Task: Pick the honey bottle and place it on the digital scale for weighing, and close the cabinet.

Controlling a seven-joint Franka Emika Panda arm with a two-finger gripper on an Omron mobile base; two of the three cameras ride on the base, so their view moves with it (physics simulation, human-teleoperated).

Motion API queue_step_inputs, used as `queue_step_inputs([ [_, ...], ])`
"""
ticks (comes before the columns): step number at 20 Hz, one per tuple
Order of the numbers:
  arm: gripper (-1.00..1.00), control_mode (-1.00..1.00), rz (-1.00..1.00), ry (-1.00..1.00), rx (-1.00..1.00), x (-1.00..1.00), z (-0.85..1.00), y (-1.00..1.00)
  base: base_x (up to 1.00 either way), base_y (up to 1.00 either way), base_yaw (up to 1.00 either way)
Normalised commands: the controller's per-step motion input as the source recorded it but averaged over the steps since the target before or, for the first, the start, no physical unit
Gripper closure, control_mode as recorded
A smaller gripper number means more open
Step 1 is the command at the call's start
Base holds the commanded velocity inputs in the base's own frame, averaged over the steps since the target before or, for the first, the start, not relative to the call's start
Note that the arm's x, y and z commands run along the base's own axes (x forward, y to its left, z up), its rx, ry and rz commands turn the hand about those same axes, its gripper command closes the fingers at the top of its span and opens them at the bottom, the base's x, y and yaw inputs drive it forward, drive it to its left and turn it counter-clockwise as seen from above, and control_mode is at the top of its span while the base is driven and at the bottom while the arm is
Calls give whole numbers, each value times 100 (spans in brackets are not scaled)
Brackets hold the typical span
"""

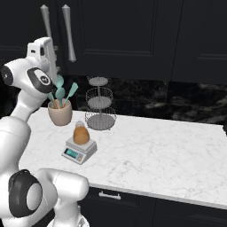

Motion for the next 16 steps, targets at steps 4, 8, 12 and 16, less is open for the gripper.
queue_step_inputs([
  [4,-100,-100,0,0,-1,100,-73,0,0,0,0],
  [8,-100,-100,0,0,-3,100,-69,0,0,0,0],
  [12,-100,-100,0,3,0,86,-38,0,0,0,0],
  [16,-100,-100,-1,14,5,-26,11,-13,0,0,0],
])
